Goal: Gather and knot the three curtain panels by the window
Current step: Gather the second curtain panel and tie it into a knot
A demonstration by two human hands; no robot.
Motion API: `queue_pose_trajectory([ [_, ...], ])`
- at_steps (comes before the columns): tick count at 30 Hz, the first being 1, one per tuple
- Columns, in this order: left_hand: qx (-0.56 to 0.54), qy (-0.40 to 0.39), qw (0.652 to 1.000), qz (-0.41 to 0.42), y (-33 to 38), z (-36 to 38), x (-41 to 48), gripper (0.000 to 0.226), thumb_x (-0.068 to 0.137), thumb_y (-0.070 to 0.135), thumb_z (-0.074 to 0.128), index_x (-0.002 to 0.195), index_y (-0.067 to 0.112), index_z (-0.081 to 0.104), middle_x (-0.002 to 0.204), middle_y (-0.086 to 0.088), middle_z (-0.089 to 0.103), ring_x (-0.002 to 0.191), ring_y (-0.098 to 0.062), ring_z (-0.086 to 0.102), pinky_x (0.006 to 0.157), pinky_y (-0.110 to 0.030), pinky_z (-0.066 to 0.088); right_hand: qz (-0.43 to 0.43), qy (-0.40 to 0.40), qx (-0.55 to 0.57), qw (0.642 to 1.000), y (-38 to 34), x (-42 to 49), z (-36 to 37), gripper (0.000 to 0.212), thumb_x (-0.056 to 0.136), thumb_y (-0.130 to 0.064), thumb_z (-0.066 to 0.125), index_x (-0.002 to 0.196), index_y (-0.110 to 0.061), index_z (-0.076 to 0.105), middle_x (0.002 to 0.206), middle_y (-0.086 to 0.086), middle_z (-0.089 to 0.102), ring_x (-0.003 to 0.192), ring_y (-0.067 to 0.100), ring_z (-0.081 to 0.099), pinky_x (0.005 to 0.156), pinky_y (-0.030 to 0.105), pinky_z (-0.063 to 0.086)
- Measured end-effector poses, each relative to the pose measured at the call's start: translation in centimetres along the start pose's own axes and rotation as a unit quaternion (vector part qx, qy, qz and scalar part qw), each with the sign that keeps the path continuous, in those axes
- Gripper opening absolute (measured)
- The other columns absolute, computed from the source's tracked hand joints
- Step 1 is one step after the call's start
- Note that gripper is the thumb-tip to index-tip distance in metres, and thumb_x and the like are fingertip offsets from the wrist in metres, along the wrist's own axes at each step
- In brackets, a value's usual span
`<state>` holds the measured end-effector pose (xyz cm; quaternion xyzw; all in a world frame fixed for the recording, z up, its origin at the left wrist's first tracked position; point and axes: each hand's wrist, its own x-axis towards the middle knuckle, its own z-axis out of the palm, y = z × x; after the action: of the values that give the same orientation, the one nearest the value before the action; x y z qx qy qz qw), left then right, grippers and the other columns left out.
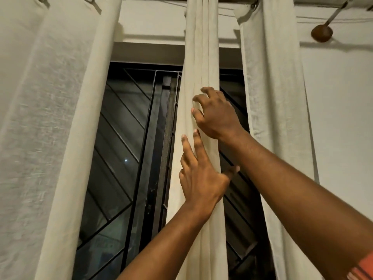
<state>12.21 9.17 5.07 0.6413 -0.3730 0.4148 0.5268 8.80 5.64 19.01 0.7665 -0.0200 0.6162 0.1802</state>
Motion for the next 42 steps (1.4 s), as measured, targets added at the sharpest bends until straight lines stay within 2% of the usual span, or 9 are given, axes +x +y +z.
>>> queue_pose_trajectory([
  [4,0.055,0.012,0.998,0.009,0.6,1.1,2.1,0.124,0.070,0.066,0.067,0.146,0.031,-0.024,0.148,-0.002,-0.043,0.145,-0.033,-0.002,0.108,-0.054,0.027,-0.005,-0.038,-0.037,0.999,0.5,2.8,-0.9,0.047,0.094,-0.038,0.046,0.138,-0.021,0.045,0.154,0.004,0.027,0.142,0.027,0.024,0.107,0.052,0.033],
  [7,0.086,0.023,0.996,0.018,0.4,1.5,3.4,0.122,0.075,0.051,0.072,0.145,0.030,-0.026,0.151,-0.005,-0.036,0.141,-0.033,0.014,0.102,-0.046,0.037,-0.029,-0.054,-0.072,0.995,0.5,4.6,-0.9,0.051,0.094,-0.038,0.047,0.142,-0.023,0.040,0.157,0.004,0.021,0.145,0.029,0.017,0.107,0.055,0.032],
  [14,0.107,0.034,0.993,0.027,-0.6,1.2,4.0,0.099,0.077,0.016,0.068,0.143,0.031,-0.004,0.141,-0.009,0.023,0.094,-0.023,0.055,0.065,-0.034,0.053,-0.009,-0.123,-0.087,0.989,0.0,6.3,1.2,0.060,0.090,-0.048,0.050,0.145,-0.028,0.035,0.145,0.008,0.038,0.125,0.031,0.044,0.094,0.045,0.043],
  [19,0.077,0.008,0.997,-0.014,-2.9,1.5,3.6,0.080,0.079,0.013,0.059,0.140,0.026,0.009,0.109,-0.003,0.059,0.085,-0.026,0.063,0.072,-0.043,0.054,0.066,-0.327,-0.029,0.942,-1.6,4.8,3.1,0.037,0.083,-0.036,0.065,0.114,-0.017,0.060,0.107,0.005,0.061,0.087,0.025,0.059,0.069,0.036,0.048],
  [23,0.050,0.023,0.998,-0.009,-4.2,1.7,3.1,0.069,0.080,0.017,0.058,0.133,0.027,0.015,0.104,-0.002,0.062,0.077,-0.026,0.064,0.068,-0.045,0.056,0.051,-0.265,-0.123,0.955,-1.9,4.7,3.0,0.038,0.085,-0.033,0.059,0.119,-0.017,0.057,0.112,0.006,0.062,0.094,0.026,0.059,0.077,0.036,0.049],
  [28,0.048,0.031,0.998,0.022,-3.7,1.8,3.0,0.077,0.082,0.032,0.062,0.141,0.028,0.011,0.126,0.000,0.047,0.089,-0.022,0.061,0.072,-0.040,0.054,0.017,-0.131,-0.212,0.968,-1.2,5.9,2.5,0.044,0.086,-0.035,0.051,0.128,-0.023,0.050,0.121,0.010,0.055,0.110,0.033,0.053,0.088,0.049,0.049],
  [34,0.057,-0.006,0.998,0.018,-3.7,2.5,3.8,0.071,0.085,0.021,0.060,0.140,0.026,0.015,0.109,-0.002,0.060,0.085,-0.026,0.064,0.074,-0.044,0.054,0.045,-0.235,-0.184,0.953,-1.4,4.3,3.3,0.026,0.090,-0.025,0.051,0.112,-0.013,0.057,0.095,0.006,0.054,0.081,0.025,0.055,0.069,0.035,0.047],
  [37,0.077,-0.053,0.996,-0.014,-5.5,3.3,2.7,0.048,0.092,0.020,0.050,0.135,0.017,0.030,0.097,-0.007,0.064,0.084,-0.028,0.064,0.076,-0.044,0.055,0.086,-0.299,-0.085,0.947,-2.1,0.4,5.1,0.016,0.089,-0.022,0.056,0.102,-0.013,0.055,0.096,0.008,0.057,0.077,0.022,0.055,0.065,0.034,0.048],
  [42,0.102,-0.193,0.972,-0.082,-11.1,5.3,-6.2,0.028,0.099,0.029,0.041,0.122,0.018,0.052,0.118,-0.002,0.062,0.104,-0.018,0.061,0.084,-0.022,0.044,0.039,-0.438,-0.050,0.897,-4.9,-11.1,9.4,0.023,0.089,-0.028,0.060,0.105,-0.013,0.056,0.102,0.008,0.061,0.084,0.024,0.058,0.071,0.033,0.047],
])
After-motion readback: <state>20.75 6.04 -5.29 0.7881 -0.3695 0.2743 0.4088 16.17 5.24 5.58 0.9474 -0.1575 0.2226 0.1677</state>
